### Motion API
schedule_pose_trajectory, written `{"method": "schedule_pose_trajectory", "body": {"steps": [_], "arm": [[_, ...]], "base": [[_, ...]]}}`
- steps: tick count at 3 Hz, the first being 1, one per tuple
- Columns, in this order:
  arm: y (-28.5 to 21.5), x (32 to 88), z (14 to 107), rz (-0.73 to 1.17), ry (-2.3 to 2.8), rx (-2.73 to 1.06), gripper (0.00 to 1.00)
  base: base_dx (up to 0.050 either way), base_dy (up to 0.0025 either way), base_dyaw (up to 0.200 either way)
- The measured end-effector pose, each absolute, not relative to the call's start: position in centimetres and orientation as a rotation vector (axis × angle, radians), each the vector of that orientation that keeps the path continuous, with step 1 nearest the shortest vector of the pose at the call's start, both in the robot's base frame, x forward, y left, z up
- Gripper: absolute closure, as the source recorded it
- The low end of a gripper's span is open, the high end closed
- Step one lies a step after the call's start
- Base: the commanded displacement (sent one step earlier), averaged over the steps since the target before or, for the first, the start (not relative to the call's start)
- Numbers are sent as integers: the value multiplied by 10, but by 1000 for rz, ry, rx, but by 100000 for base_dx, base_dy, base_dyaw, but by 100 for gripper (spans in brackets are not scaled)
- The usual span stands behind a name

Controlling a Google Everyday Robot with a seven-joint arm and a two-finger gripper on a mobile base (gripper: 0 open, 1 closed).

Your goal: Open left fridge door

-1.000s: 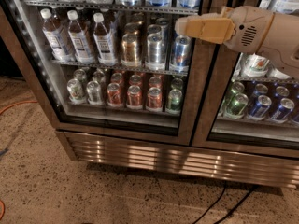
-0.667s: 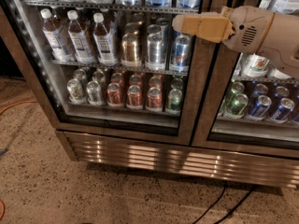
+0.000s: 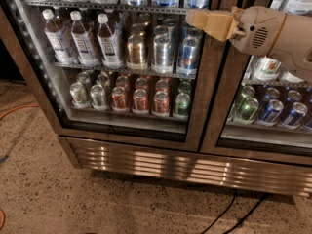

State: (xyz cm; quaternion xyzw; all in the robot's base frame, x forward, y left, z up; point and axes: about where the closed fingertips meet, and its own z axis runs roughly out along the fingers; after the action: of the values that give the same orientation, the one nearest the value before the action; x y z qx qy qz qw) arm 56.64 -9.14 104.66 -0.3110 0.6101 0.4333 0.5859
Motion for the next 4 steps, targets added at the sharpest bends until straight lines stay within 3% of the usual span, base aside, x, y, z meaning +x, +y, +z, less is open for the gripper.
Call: {"method": "schedule_pose_trajectory", "body": {"steps": [1,4], "arm": [[-91,566,1047,1010,1422,-725,100],[-91,566,1047,1010,1422,-725,100]], "base": [[0,0,0],[-4999,-3,19]]}}
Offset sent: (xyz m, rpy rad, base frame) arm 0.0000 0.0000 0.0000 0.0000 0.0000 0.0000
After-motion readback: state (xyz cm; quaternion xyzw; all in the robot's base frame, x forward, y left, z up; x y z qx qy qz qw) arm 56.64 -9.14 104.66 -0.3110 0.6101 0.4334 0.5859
